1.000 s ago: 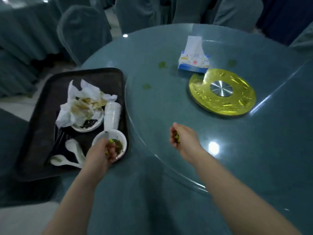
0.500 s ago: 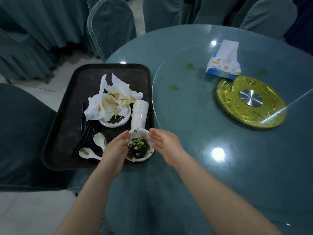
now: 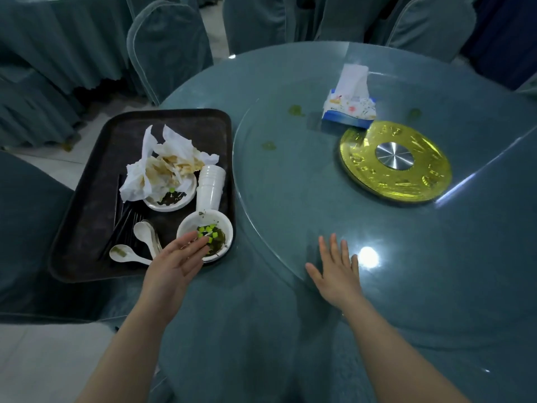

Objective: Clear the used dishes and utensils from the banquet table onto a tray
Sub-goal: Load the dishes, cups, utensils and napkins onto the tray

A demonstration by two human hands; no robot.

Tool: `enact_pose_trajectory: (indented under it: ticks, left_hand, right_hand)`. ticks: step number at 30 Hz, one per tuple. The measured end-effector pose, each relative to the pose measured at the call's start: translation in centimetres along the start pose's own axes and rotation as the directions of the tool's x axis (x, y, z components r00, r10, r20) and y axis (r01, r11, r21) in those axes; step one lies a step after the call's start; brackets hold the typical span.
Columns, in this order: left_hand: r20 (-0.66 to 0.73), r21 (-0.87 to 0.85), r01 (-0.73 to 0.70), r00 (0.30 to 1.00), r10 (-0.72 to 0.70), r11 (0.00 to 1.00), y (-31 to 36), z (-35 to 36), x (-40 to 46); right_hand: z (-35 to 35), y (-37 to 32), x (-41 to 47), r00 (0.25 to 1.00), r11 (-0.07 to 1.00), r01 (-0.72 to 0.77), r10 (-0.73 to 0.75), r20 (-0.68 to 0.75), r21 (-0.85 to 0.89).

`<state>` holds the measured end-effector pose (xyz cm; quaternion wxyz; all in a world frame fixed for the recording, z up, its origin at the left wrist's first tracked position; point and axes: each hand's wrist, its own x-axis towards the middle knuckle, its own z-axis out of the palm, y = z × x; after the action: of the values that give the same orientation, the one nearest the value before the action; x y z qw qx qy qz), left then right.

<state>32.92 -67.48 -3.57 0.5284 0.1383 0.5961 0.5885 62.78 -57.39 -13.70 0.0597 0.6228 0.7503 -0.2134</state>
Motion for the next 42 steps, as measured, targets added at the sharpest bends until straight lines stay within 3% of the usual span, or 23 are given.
enact_pose_trajectory:
  ticks: [6,12,17,22,27,34,39,42]
  left_hand:
    - [0.058,0.114,-0.041,0.998,0.034,0.993,-0.8,3.3,-2.0]
    - [0.079,0.113,-0.03,0.997,0.021,0.993,-1.3,5.1,-2.6]
    - [0.116,0.172,-0.002,0.993,-0.018,0.985,-2.0,6.4,-2.6]
    - [0.136,0.197,0.015,0.99,-0.042,0.98,-2.2,6.8,-2.6]
    - [0.134,0.238,0.067,0.986,-0.101,0.969,-2.6,8.5,-2.4]
    - [0.138,0.249,0.063,0.985,-0.1,0.966,-3.3,9.8,-1.6]
    - [0.166,0.291,0.147,0.965,-0.201,0.945,-6.2,12.3,-1.2]
    - [0.185,0.435,0.066,0.97,-0.161,0.898,-7.4,13.2,-1.0]
  right_hand:
    - [-0.5,4.7,-1.9,0.999,0.999,0.032,-0.032,0.005,0.025]
    - [-1.4,10.3,-4.5,1.0,1.0,-0.017,0.017,-0.002,-0.003]
    - [-2.7,13.5,-6.6,0.977,0.977,-0.212,0.213,-0.026,0.037]
    - [-4.6,12.8,-6.1,0.869,0.86,-0.473,0.491,-0.061,0.19]
    - [-3.0,11.3,-7.4,0.92,0.903,-0.387,0.392,0.008,0.185]
    - [-3.8,16.2,-9.6,0.828,0.814,-0.55,0.56,-0.004,0.184]
    - [-2.7,13.9,-10.4,0.857,0.823,-0.491,0.516,-0.012,0.286]
    - [-1.6,14.7,-11.5,0.846,0.813,-0.516,0.533,0.01,0.27]
